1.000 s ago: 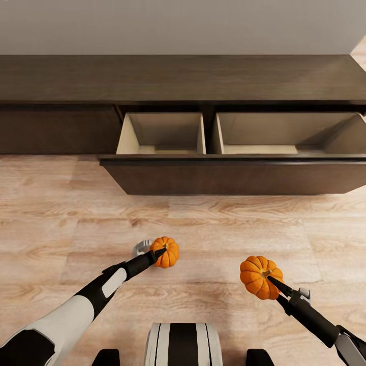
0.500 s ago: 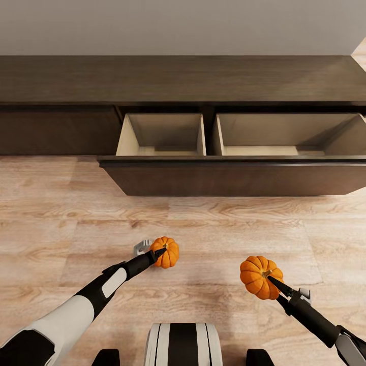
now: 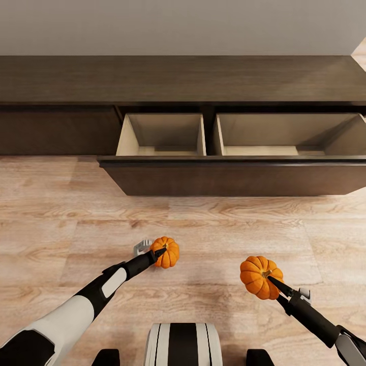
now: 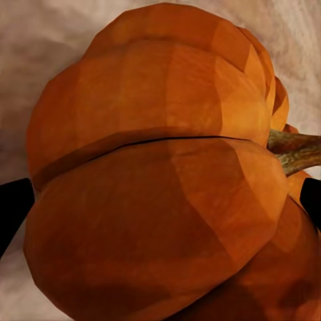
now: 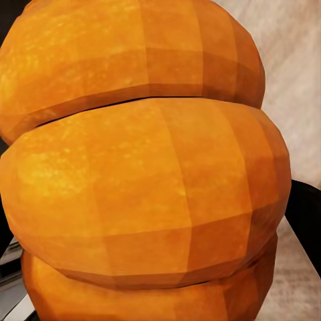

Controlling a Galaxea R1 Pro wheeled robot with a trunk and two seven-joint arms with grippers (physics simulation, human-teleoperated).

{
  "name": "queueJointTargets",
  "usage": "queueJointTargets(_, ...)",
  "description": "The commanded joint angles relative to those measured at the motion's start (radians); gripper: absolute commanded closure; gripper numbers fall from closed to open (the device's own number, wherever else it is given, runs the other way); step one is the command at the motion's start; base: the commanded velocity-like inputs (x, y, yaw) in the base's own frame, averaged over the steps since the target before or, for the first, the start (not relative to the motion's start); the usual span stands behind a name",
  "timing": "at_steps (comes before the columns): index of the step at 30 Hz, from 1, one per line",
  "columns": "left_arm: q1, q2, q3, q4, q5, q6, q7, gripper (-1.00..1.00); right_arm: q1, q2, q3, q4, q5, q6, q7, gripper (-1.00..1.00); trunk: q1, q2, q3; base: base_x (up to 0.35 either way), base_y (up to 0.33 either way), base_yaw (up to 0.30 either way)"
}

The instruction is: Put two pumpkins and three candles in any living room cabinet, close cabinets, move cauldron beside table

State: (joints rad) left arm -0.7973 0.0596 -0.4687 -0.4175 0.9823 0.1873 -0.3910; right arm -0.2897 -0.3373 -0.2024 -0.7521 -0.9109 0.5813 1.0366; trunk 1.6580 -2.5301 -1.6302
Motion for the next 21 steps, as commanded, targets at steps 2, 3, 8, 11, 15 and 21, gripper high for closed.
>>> queueJointTargets(2,0.0,0.0,0.002,0.001,0.001,0.001,0.04,1.0,0.0,0.0,0.0,0.0,-0.006,0.008,0.0,1.0,0.0,0.0,0.0,0.0,0.0,0.0)
queueJointTargets(3,0.0,0.0,0.002,0.001,0.001,0.001,0.04,1.0,0.0,0.0,0.0,0.0,-0.006,0.008,0.0,1.0,0.0,0.0,0.0,0.0,0.0,0.0)
queueJointTargets(8,0.0,0.001,0.002,0.0,0.001,0.001,0.039,1.0,0.0,0.0,0.0,0.0,-0.006,0.008,0.0,1.0,0.0,0.0,0.0,0.0,0.0,0.0)
queueJointTargets(11,0.0,0.002,0.002,-0.001,0.001,0.002,0.036,1.0,0.0,0.0,0.0,0.0,-0.006,0.008,0.0,1.0,0.0,0.0,0.0,0.0,0.0,0.0)
queueJointTargets(15,0.0,0.004,0.001,-0.009,0.001,0.006,0.017,1.0,0.0,0.0,0.0,0.0,-0.006,0.008,0.0,1.0,0.0,0.0,0.0,0.0,0.0,0.0)
queueJointTargets(21,0.002,0.005,-0.002,-0.114,0.001,0.051,-0.033,1.0,0.0,0.0,0.0,0.0,-0.006,0.008,0.0,1.0,0.0,0.0,0.0,0.0,0.0,0.0)
